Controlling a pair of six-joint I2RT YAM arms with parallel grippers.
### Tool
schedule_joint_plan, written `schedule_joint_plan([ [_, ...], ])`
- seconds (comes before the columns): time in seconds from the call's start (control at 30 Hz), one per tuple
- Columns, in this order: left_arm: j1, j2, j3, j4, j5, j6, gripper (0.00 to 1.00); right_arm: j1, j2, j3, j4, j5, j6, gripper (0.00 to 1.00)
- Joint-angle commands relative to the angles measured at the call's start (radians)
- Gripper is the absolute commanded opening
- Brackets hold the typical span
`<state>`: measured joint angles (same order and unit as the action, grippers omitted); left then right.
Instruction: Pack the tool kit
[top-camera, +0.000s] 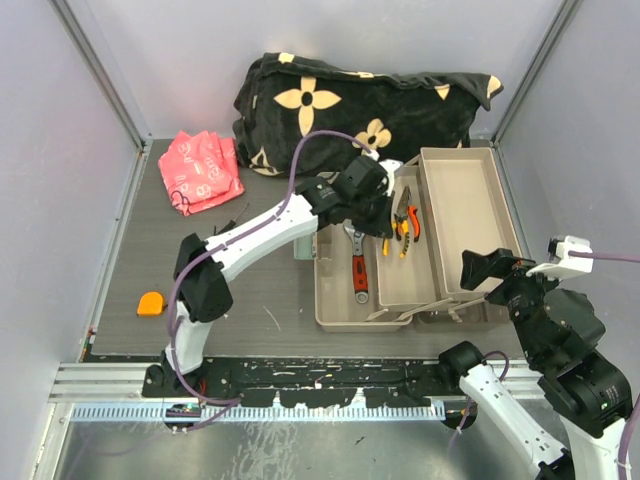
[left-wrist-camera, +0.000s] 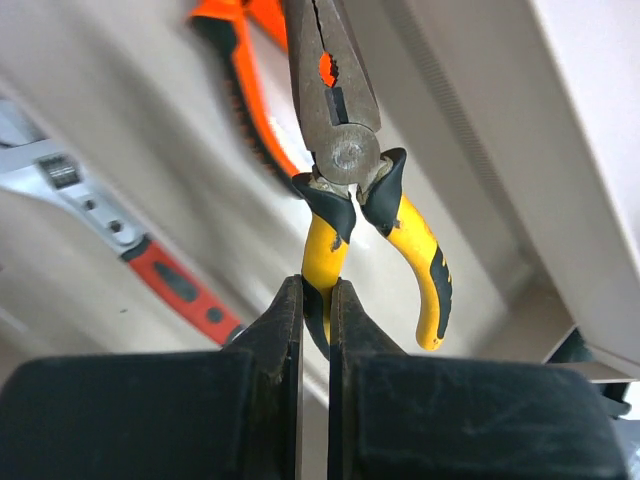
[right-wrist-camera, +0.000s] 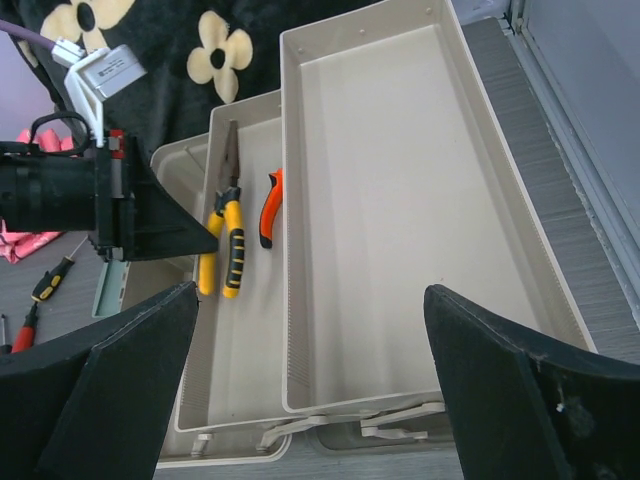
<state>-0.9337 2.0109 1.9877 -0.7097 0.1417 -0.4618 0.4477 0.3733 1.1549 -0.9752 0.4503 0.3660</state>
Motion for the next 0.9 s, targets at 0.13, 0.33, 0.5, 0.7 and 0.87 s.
schedule_joint_plan([
  [0.13,-0.058,0.062,0.118,0.075,0.058,-0.077,0.0,-0.003,0.013,0.027,0.006,0.038,-0.019,1.0],
  [0.33,-0.06,0.073,0.08,0.072,-0.035,-0.141,0.0,-0.004,0.006,0.014,0.003,0.054,-0.037,1.0],
  [0.5,-0.075,0.082,0.068,0.059,-0.055,-0.158,0.0,-0.004,0.007,0.017,0.003,0.062,-0.044,1.0],
  [0.7,-0.096,0.106,0.06,0.048,-0.033,-0.171,0.0,-0.004,0.017,0.031,0.004,0.064,-0.048,1.0],
  [0.87,-0.11,0.095,-0.01,0.045,-0.005,-0.218,0.0,-0.004,0.02,0.041,-0.004,0.066,-0.047,1.0],
])
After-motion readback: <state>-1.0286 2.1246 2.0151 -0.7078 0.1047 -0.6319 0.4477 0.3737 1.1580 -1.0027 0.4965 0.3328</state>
